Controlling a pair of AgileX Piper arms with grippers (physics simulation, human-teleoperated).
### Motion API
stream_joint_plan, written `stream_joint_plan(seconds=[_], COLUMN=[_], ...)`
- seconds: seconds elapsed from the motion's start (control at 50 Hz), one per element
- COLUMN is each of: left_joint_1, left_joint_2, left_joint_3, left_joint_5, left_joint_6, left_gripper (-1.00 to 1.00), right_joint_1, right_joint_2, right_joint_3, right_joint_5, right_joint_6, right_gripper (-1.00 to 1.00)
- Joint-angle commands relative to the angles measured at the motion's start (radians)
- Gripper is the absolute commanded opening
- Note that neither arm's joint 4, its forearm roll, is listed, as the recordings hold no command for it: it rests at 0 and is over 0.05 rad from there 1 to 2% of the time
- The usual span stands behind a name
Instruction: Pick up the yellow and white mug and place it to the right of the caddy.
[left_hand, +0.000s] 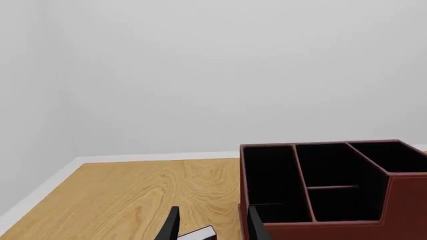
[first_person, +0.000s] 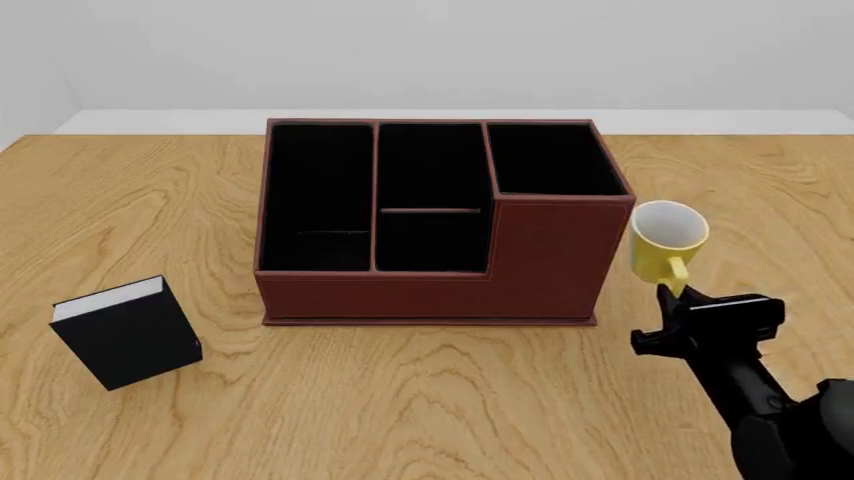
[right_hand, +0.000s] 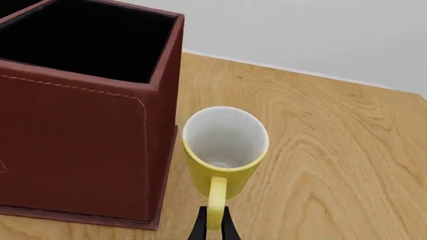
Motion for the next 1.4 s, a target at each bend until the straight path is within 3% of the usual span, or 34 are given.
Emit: stream_joint_plan(seconds=[0.02, 1.4], left_joint_1=[0.001, -0.004], left_joint_2=[0.000, 0.000], left_joint_3=[0.005, 0.005], left_joint_5=[-0.002, 0.001], left_joint_6=[0.002, 0.009], left_gripper=[1.00, 1.00], right_joint_1=[-0.013, -0.030], right_joint_2=[0.042, 0.251], right_joint_3=[-0.023, -0.125], right_joint_5=[-0.012, -0.012], right_joint_6=[0.027, 0.033], right_gripper=[-1.00, -1.00])
